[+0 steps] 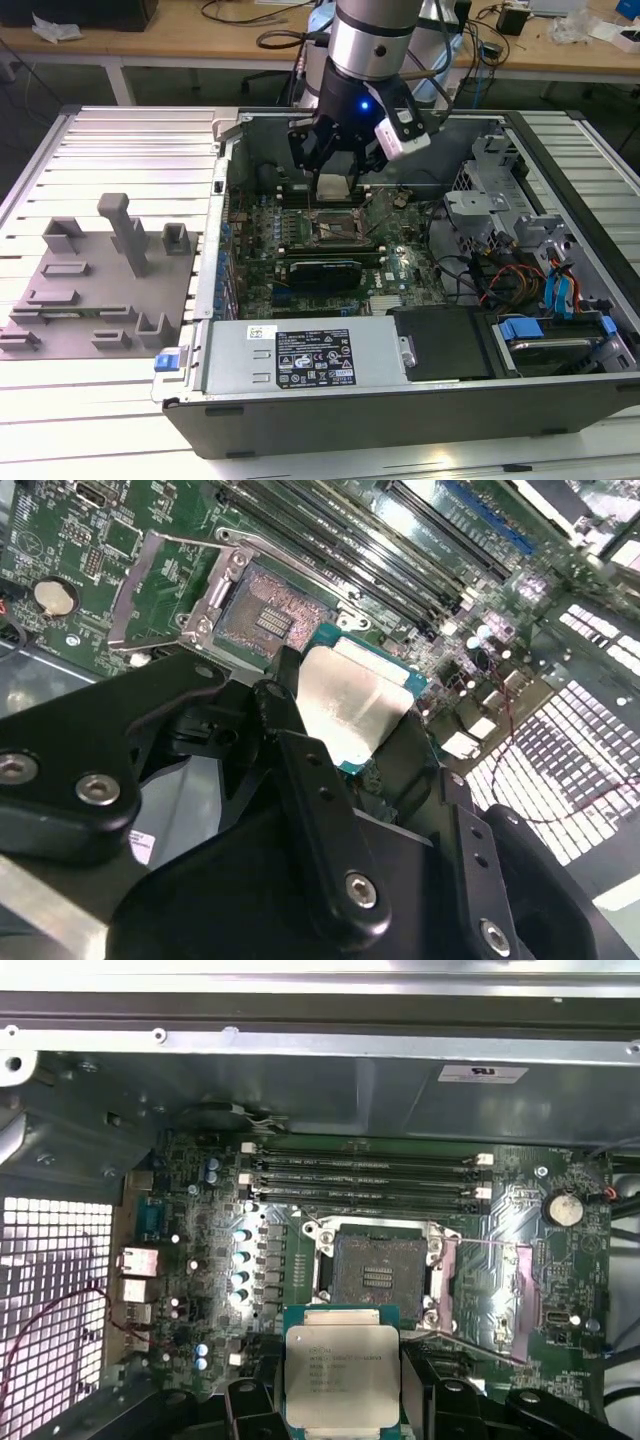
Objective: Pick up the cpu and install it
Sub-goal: 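Pick up the cpu and move it towards the insertion slot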
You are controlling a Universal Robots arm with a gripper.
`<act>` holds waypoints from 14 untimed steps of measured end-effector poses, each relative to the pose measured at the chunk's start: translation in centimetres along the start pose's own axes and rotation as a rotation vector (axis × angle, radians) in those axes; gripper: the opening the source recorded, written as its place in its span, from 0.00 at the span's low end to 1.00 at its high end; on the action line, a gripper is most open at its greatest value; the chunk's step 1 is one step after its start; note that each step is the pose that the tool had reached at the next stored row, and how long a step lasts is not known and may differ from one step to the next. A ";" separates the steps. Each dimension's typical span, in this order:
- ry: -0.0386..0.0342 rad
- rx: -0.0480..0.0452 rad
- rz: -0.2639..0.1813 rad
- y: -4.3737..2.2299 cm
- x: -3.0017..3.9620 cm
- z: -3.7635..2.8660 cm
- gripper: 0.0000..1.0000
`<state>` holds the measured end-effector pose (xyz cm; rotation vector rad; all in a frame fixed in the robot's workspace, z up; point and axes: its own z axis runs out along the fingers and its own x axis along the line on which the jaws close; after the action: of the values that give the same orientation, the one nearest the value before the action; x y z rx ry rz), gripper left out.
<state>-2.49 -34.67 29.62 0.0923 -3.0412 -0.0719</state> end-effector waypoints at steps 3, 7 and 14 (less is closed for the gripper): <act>-0.0331 0.0033 -0.013 0.03 -0.36 0.98 0.55; -0.0338 0.0023 -0.001 0.27 -0.43 1.36 0.55; -0.0442 0.0013 0.017 0.62 -0.50 1.75 0.55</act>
<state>-2.20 -33.94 27.86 0.0664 -3.0857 -0.0717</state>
